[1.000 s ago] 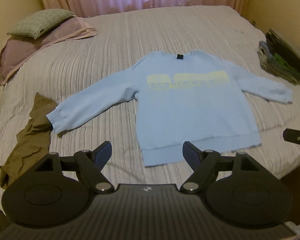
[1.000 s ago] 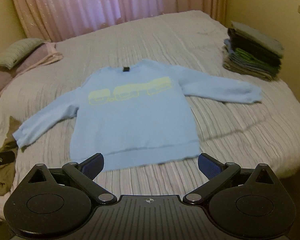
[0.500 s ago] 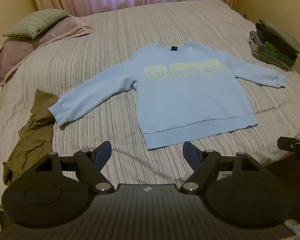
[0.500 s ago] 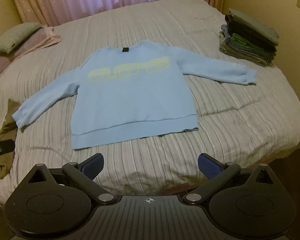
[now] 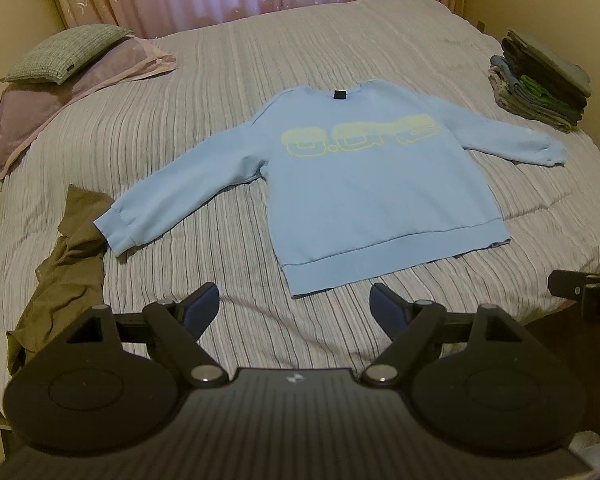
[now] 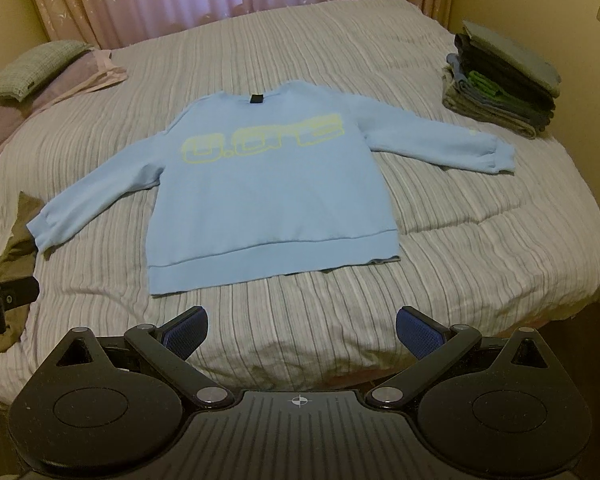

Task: Fold clothes

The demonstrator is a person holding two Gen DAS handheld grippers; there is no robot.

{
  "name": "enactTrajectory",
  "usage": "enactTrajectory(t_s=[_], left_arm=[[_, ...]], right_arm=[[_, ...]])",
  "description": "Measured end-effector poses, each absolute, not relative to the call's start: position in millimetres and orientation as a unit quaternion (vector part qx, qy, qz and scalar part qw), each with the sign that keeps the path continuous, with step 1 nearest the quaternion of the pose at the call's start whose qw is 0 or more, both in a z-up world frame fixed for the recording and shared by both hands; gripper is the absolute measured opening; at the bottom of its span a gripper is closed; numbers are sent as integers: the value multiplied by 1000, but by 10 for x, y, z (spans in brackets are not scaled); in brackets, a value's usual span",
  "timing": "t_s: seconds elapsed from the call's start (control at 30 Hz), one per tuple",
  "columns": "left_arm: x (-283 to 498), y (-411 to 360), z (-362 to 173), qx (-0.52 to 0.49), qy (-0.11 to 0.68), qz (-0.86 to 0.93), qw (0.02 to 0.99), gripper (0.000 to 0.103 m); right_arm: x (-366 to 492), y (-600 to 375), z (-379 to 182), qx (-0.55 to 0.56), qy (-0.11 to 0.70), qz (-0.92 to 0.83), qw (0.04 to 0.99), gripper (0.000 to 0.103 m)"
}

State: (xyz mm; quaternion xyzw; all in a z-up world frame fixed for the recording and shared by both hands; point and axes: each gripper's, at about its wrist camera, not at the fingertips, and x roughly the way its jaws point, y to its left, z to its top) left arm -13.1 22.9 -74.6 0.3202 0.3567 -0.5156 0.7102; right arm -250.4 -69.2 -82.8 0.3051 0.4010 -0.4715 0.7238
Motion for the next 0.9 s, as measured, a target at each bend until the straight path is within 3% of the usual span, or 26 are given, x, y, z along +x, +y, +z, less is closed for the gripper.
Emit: enactTrajectory(t_s=[0.9], left_arm=[[-17, 94, -845, 332, 361, -529, 693, 81]], right_arm=[[-2400, -811, -848, 299, 415, -474, 716, 103]])
